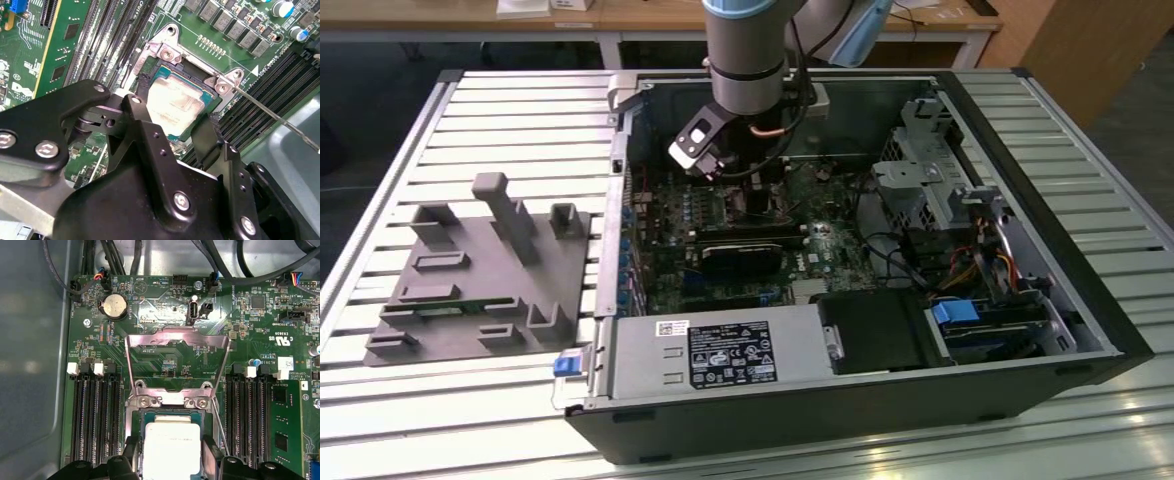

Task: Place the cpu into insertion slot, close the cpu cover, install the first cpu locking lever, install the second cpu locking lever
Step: 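Place the cpu into insertion slot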

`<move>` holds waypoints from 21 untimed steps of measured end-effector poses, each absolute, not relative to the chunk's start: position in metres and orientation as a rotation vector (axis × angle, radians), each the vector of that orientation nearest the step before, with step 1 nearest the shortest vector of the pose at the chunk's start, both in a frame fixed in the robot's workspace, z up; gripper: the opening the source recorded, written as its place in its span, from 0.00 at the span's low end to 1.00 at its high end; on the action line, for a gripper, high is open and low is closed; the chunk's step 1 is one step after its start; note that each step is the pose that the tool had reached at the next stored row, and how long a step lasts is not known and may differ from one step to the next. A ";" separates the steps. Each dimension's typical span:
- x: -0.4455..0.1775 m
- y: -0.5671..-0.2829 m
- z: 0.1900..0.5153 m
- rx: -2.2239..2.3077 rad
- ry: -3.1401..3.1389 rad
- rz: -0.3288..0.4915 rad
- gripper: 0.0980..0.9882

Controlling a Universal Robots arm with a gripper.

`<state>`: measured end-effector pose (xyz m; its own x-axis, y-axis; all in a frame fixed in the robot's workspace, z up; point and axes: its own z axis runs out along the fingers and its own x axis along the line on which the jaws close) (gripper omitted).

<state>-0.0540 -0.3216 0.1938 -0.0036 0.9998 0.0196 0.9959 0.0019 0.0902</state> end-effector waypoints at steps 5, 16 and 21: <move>-0.054 -0.322 0.194 2.182 2.188 0.120 0.58; -0.054 -0.322 0.207 2.182 2.188 0.120 0.58; -0.054 -0.322 0.210 2.182 2.188 0.121 0.58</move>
